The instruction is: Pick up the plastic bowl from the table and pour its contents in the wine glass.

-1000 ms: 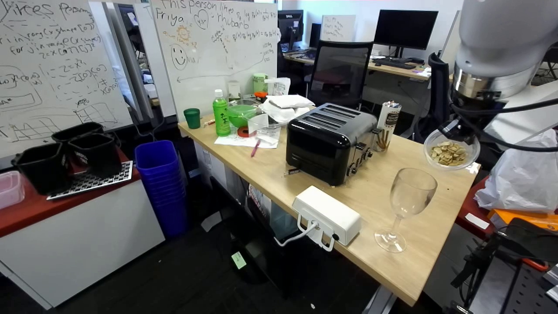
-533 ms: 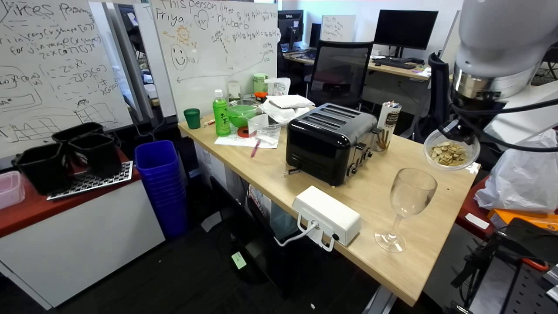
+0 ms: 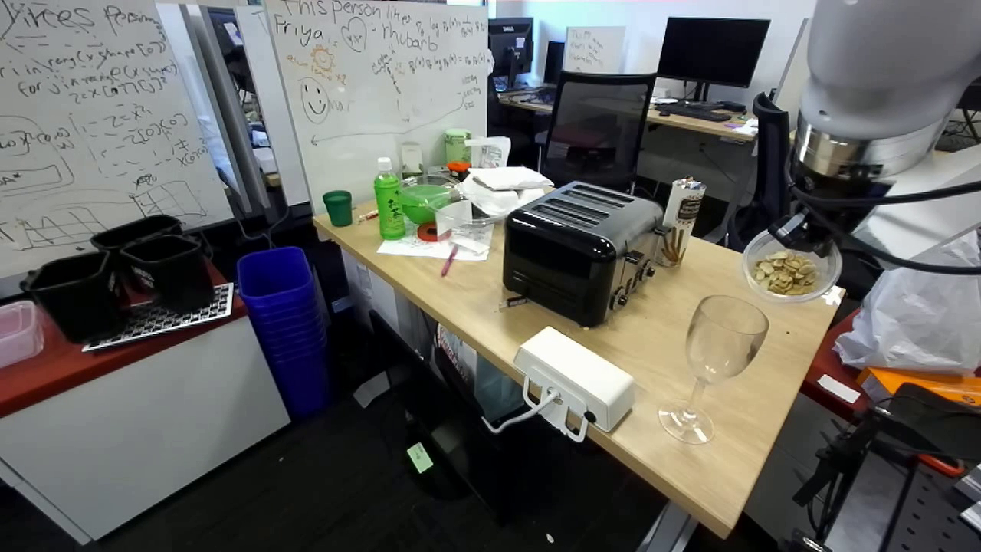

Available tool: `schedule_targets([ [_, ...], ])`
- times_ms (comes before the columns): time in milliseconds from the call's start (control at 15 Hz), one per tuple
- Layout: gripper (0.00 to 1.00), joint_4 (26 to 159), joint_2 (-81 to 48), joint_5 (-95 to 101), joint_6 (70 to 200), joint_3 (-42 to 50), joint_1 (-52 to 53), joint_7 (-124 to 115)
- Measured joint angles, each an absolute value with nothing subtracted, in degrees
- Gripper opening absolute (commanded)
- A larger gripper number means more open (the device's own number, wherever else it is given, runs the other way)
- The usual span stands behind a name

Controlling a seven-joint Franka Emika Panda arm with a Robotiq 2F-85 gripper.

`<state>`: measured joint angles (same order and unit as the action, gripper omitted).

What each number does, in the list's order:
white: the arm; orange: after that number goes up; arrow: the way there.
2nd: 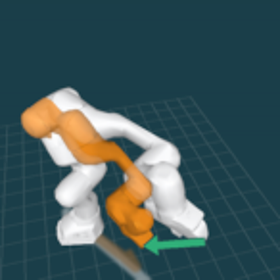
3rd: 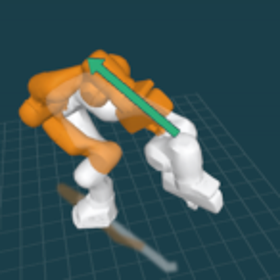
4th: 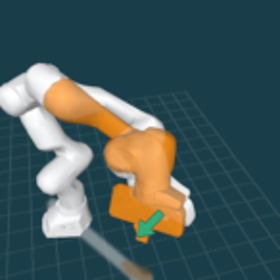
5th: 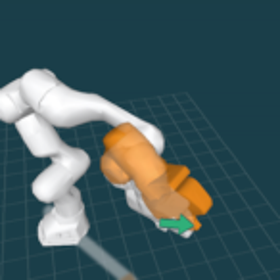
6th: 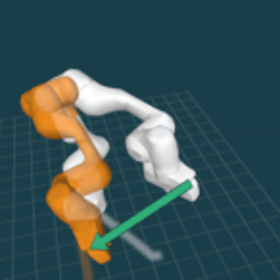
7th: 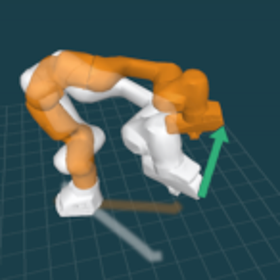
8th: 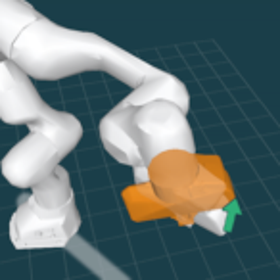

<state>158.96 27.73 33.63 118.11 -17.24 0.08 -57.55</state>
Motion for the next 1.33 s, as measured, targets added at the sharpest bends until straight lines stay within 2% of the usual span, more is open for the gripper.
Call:
schedule_targets([
  [1333, 0.03, 152.8, 17.6, 45.0, 106.7, -20.9, 7.5, -63.3],
])
